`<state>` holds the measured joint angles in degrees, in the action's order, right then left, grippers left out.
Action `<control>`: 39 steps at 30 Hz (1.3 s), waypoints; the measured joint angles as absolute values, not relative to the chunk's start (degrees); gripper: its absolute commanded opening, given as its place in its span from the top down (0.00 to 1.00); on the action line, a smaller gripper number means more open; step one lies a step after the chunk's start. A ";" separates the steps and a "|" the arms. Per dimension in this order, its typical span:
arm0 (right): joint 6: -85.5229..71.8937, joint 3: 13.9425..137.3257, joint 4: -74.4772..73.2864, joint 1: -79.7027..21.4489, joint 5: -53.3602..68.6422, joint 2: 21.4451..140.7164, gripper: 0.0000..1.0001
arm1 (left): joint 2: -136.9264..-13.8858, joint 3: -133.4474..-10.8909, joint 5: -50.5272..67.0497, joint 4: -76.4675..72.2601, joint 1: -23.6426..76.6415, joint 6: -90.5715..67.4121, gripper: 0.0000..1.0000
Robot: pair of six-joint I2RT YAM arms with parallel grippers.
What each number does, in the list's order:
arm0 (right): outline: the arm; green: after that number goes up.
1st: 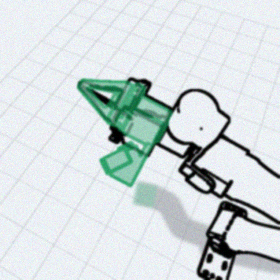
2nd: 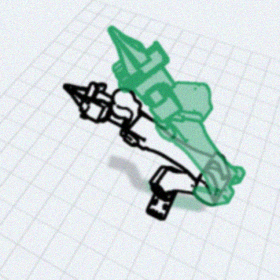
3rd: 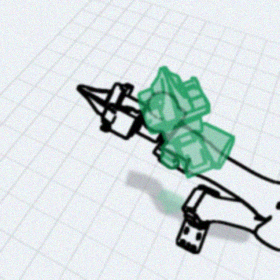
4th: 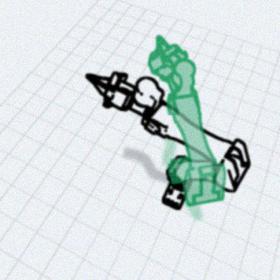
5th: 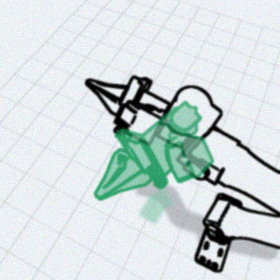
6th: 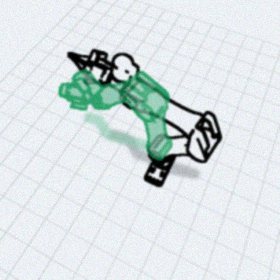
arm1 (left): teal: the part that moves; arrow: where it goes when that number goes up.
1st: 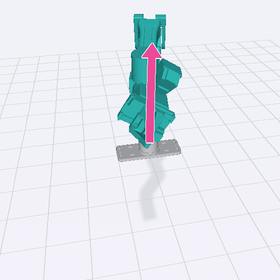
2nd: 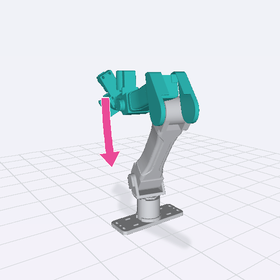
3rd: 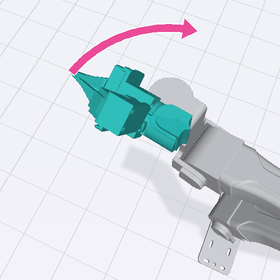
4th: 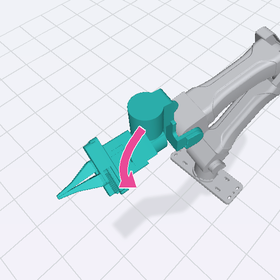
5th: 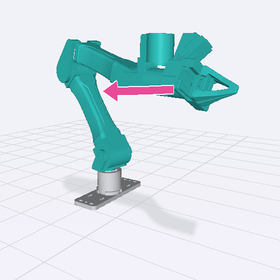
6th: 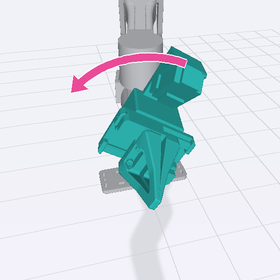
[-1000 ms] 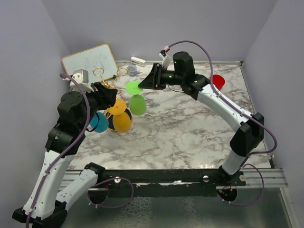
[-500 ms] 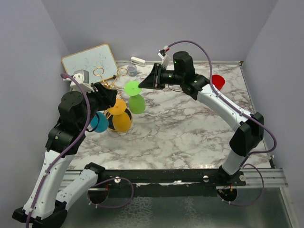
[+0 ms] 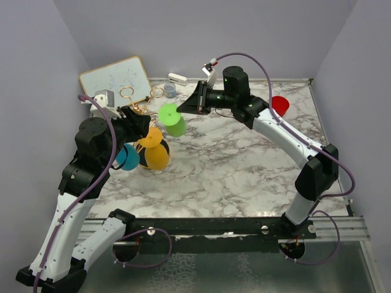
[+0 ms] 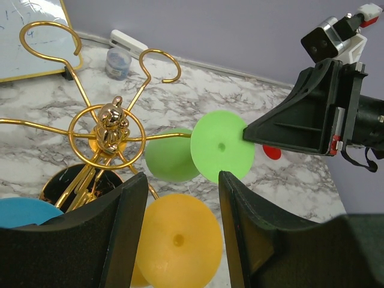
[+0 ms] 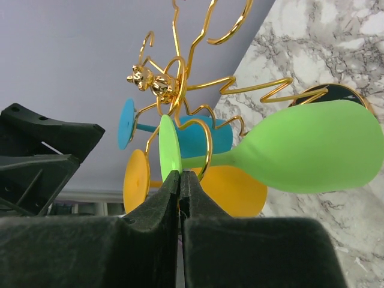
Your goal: Take the wine glass off the wine glass rack
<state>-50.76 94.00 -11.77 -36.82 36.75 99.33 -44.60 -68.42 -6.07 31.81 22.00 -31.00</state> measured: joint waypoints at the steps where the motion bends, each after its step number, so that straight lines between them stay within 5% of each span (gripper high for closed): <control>1: -51.37 93.80 -11.38 -36.82 37.04 99.33 0.99 | -44.60 -68.42 -6.07 31.81 22.00 -31.00 0.46; 39: -57.32 99.31 -7.57 -38.63 42.17 105.21 0.99 | -44.36 -69.73 -6.11 32.08 22.00 -31.44 0.46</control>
